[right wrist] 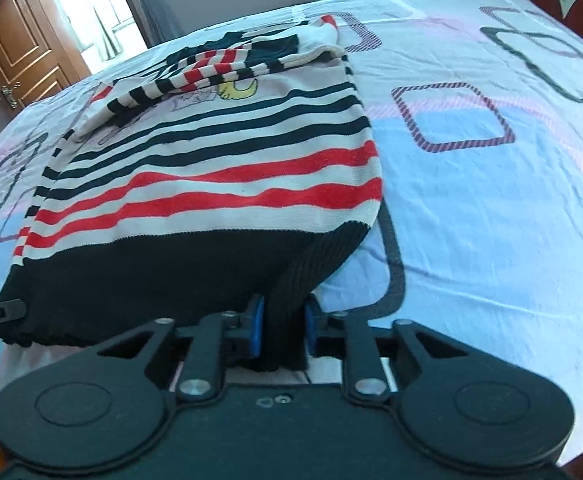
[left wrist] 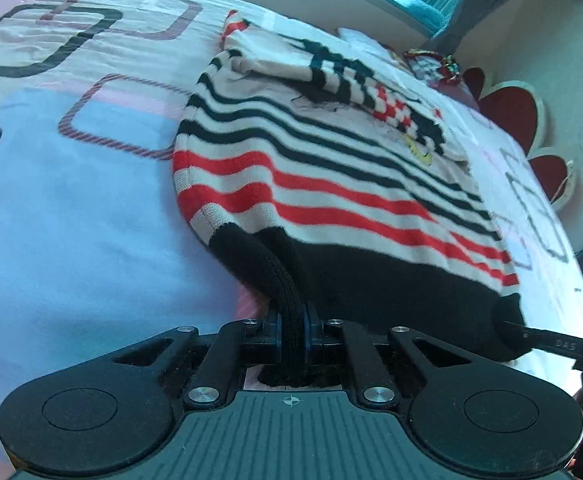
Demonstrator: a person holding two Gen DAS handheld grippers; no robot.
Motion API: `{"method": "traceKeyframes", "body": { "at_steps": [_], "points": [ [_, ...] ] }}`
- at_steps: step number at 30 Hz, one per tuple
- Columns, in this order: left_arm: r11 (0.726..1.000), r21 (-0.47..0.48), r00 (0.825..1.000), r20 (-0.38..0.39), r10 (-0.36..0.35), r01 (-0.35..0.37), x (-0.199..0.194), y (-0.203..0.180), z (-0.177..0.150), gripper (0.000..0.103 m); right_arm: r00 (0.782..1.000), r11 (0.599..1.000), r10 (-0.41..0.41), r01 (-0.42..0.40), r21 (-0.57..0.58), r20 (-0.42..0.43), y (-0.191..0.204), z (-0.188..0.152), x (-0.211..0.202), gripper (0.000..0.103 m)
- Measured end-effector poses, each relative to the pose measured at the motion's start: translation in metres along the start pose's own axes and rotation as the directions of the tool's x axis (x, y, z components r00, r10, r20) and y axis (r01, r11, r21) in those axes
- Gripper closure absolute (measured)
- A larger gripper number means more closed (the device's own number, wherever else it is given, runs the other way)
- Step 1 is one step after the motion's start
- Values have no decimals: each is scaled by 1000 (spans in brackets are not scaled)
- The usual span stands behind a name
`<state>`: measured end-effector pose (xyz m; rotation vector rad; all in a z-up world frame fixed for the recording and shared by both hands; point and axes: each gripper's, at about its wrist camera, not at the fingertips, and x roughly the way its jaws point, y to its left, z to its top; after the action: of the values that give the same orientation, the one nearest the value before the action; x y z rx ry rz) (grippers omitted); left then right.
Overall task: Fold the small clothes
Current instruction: 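Close both tools on the black hem band, then lift the held hem with both tools and fold it over toward the collar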
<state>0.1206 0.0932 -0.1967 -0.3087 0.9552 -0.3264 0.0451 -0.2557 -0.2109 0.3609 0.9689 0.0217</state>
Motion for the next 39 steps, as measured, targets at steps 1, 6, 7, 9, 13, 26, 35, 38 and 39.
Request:
{"method": "traceKeyframes", "body": {
  "at_steps": [1, 6, 7, 9, 13, 26, 35, 38, 39],
  "points": [
    [1000, 4, 1000, 8, -9, 9, -2, -1, 3, 94, 1000, 1000, 14, -14, 5, 1, 0, 1, 0, 91],
    [999, 5, 994, 100, -47, 47, -15, -11, 31, 94, 996, 998, 69, -69, -4, 49, 6, 11, -11, 91],
    [999, 6, 992, 117, -54, 54, -16, -14, 38, 94, 994, 996, 85, -85, -1, 66, 6, 17, -14, 92],
    [998, 23, 987, 147, -65, 62, -15, -21, 52, 94, 989, 994, 106, -106, 3, 101, 6, 29, -20, 92],
    [997, 33, 977, 198, -80, 75, -8, -30, 80, 94, 977, 990, 136, -139, 1, 166, 6, 57, -25, 92],
    [999, -11, 950, 308, -43, 49, 61, -44, 187, 94, 946, 986, 167, -162, -42, 279, 12, 166, 27, 92],
    [997, -72, 936, 353, 15, 11, 120, -48, 269, 94, 933, 983, 172, -181, 1, 315, -1, 250, 83, 92],
    [995, -102, 939, 340, 46, -12, 145, -45, 293, 94, 933, 984, 165, -176, 5, 321, -2, 277, 104, 92],
    [993, -116, 944, 325, 60, -24, 155, -43, 300, 94, 934, 984, 164, -176, 10, 319, -3, 286, 111, 92]
  ]
}}
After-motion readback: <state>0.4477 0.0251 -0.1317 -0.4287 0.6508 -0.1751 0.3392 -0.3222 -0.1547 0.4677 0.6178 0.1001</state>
